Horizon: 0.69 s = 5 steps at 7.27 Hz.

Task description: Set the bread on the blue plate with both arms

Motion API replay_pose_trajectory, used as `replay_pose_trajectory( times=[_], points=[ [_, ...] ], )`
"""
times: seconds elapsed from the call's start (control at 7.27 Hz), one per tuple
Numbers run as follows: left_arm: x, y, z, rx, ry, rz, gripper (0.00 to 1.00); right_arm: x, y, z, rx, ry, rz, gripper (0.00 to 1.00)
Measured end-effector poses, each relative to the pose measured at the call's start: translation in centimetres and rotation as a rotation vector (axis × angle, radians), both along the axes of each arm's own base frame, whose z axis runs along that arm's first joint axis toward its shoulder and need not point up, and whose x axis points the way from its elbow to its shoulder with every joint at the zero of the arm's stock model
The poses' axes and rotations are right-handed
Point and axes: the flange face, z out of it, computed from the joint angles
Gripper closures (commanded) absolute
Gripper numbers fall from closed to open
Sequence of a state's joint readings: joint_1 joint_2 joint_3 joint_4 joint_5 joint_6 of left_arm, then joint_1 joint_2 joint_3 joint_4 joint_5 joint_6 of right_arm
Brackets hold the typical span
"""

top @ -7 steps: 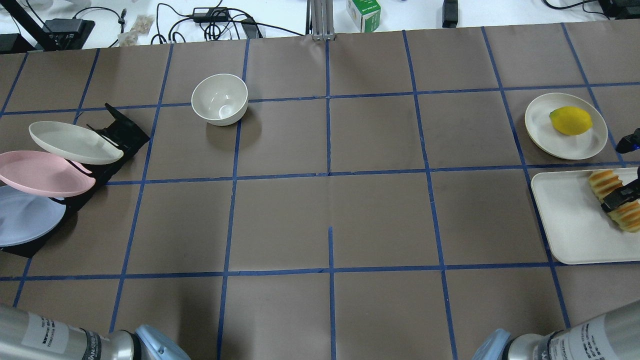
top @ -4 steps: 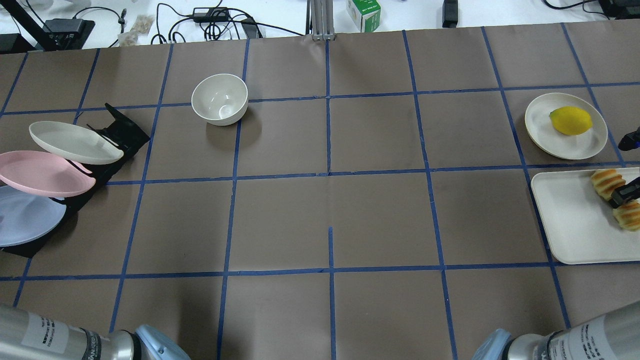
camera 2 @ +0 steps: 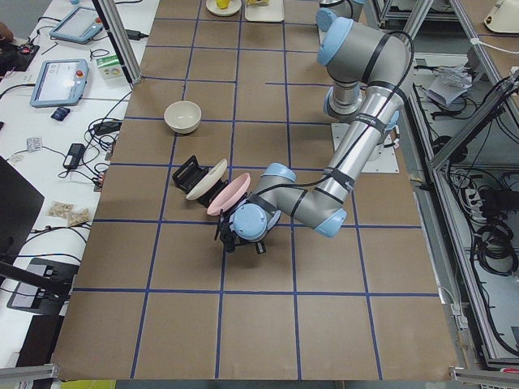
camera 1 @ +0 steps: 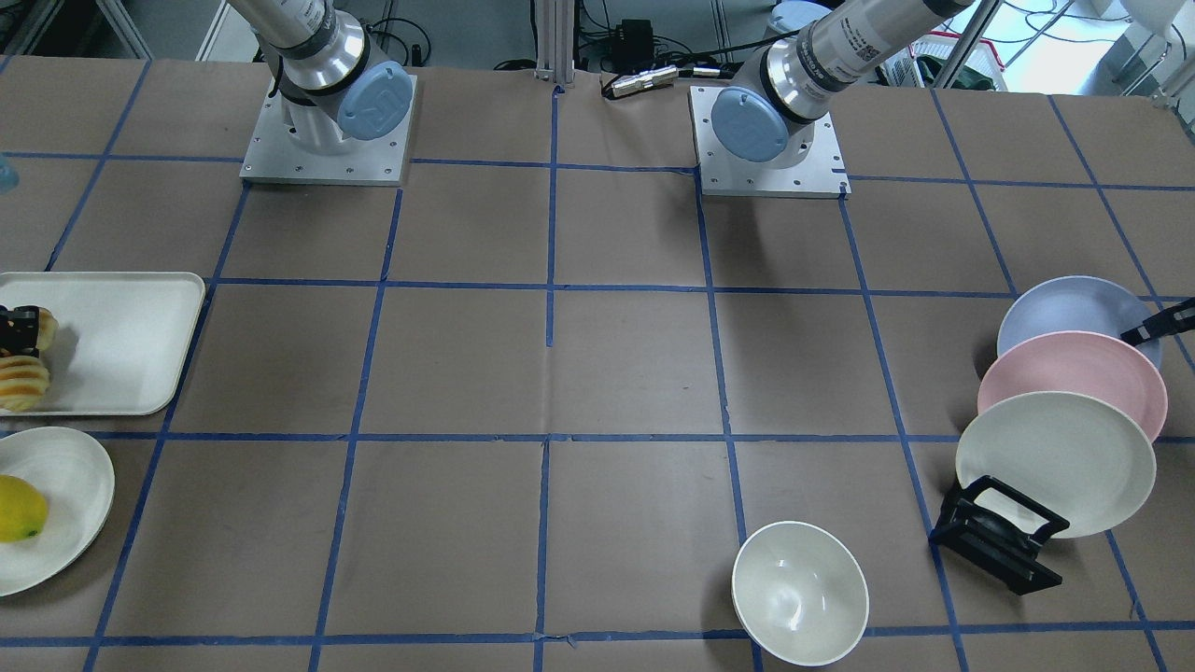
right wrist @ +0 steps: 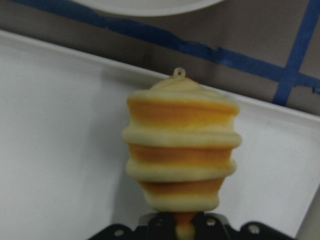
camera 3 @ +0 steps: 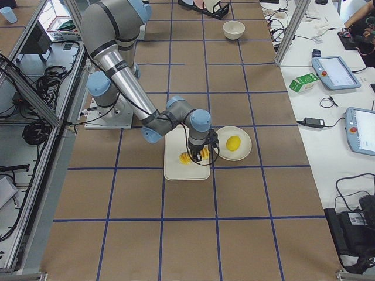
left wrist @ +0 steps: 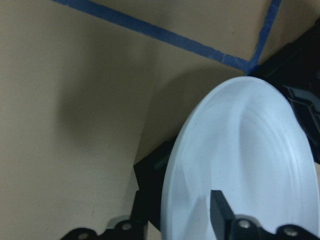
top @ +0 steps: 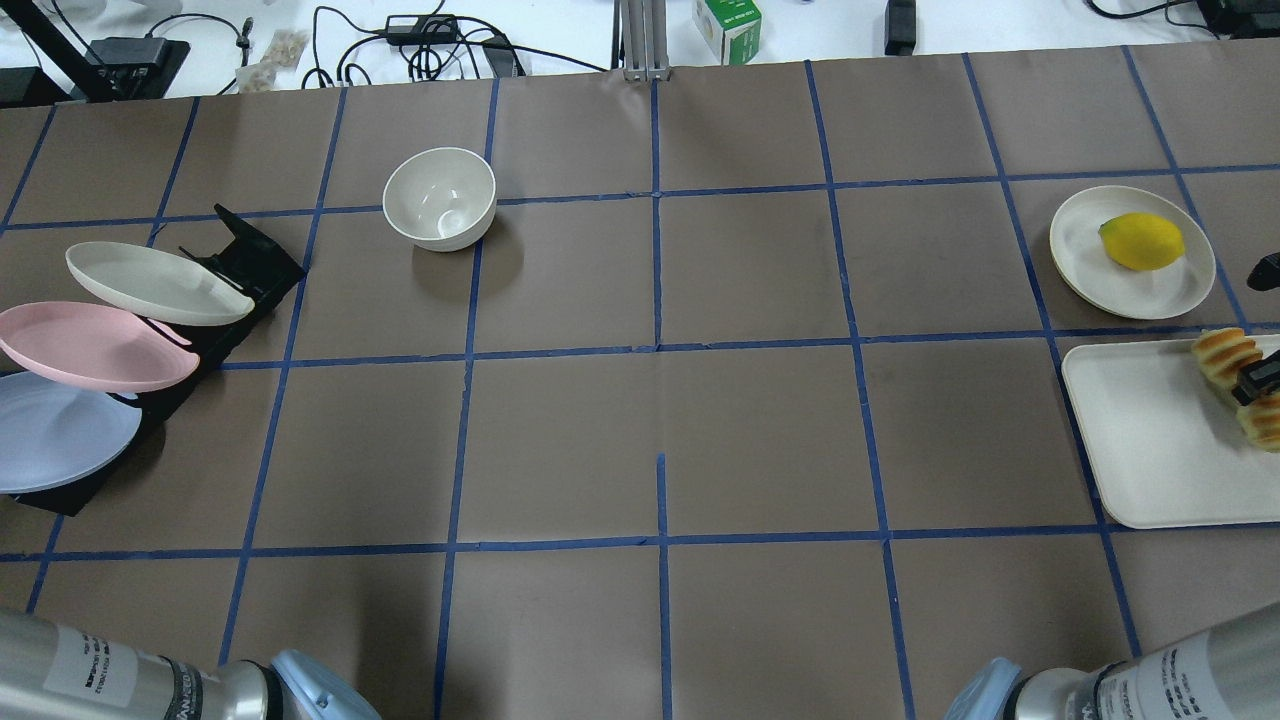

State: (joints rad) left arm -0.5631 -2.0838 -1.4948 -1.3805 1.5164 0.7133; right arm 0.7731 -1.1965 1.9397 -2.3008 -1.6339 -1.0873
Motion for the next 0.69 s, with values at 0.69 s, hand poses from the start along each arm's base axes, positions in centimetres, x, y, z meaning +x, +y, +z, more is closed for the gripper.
replay_pose_trajectory(
  times=[0.69],
  points=[
    [1.3,0.1,3.9,0.048,-0.111,-0.037,1.0,0.7,0.3,1.1,0.021,-0.02,-0.033,0.93]
  ],
)
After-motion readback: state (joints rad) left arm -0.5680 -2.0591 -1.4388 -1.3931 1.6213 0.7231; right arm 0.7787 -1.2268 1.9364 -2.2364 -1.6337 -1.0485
